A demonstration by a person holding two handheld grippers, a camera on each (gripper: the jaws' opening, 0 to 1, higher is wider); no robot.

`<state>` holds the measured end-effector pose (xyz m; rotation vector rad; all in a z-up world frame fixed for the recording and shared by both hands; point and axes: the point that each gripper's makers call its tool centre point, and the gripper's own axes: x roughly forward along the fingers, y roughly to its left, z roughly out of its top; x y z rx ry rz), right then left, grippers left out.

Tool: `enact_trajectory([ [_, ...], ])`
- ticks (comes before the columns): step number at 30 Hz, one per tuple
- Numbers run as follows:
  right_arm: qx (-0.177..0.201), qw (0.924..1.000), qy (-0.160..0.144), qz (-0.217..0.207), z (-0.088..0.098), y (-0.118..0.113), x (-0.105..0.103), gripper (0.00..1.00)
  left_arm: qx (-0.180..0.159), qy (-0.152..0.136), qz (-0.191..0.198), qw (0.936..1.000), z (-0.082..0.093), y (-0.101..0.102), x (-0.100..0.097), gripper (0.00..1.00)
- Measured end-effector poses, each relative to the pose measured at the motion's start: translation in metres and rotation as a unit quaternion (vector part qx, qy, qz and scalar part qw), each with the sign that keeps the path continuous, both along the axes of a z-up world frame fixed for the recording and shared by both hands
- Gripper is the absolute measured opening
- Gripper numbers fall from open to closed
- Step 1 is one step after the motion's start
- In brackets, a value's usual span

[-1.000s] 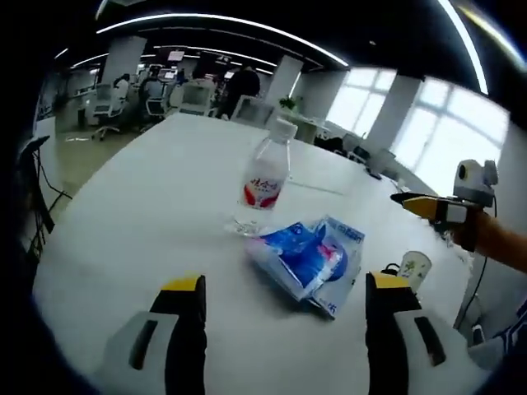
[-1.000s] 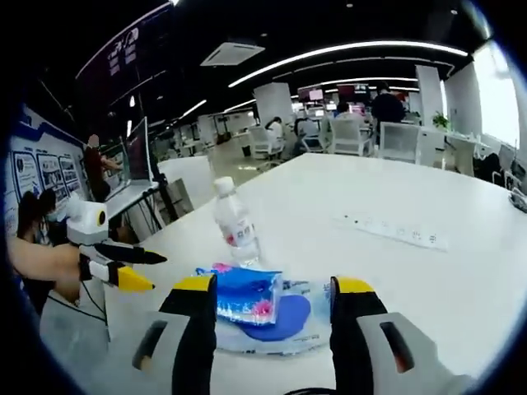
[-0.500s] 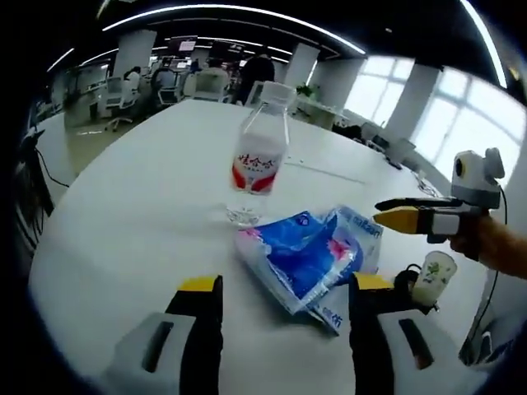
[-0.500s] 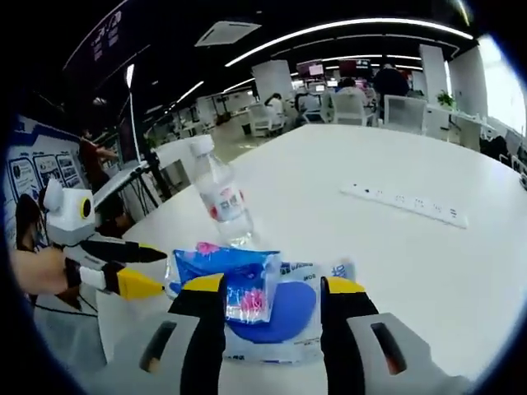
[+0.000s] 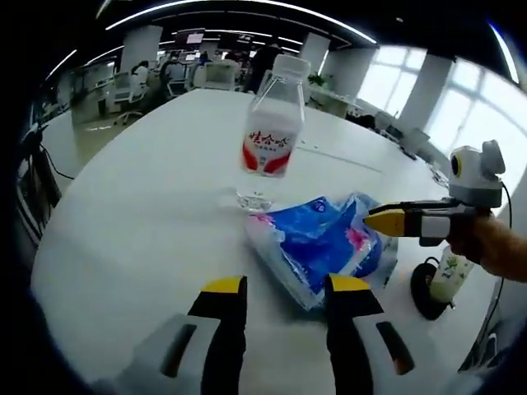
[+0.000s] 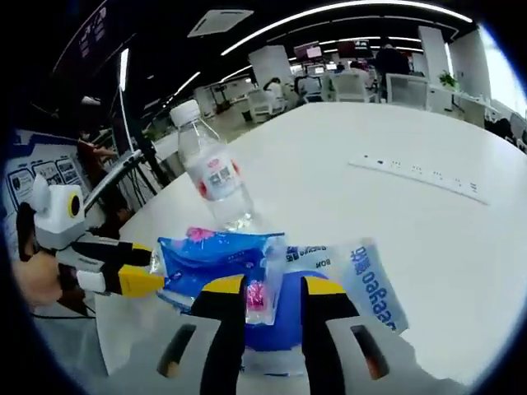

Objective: Arrange the tabletop items into an orderly group along one side of the table until the central work area is clear of visible clutter.

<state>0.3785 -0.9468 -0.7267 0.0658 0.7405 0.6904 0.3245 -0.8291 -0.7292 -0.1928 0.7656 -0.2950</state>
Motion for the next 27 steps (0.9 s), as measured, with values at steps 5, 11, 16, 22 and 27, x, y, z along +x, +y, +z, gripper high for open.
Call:
enact_trajectory([
  [5, 0.011, 0.9997, 0.020, 0.003, -0.005, 0.006, -0.002, 0.05, 0.005, 0.008, -0.008, 0.9999, -0.003, -0.003, -0.003, 0.12],
  [11, 0.008, 0.9996, 0.026, 0.000, -0.007, 0.005, -0.003, 0.00, 0.000, 0.013, -0.009, 0.9999, -0.003, -0.007, -0.003, 0.06],
  [16, 0.013, 0.9997, 0.021, 0.001, 0.002, 0.003, -0.008, 0.00, 0.000, 0.007, -0.004, 1.0000, 0.005, -0.008, -0.005, 0.03],
  [22, 0.036, 0.9992, -0.003, -0.015, 0.033, -0.010, -0.008, 0.00, -0.001, 0.001, -0.013, 0.9999, 0.016, -0.015, -0.007, 0.02],
  [27, 0.042, 0.9987, -0.004, -0.028, 0.040, -0.027, -0.010, 0.00, -0.001, -0.009, -0.033, 0.9994, 0.035, -0.037, -0.004, 0.02],
])
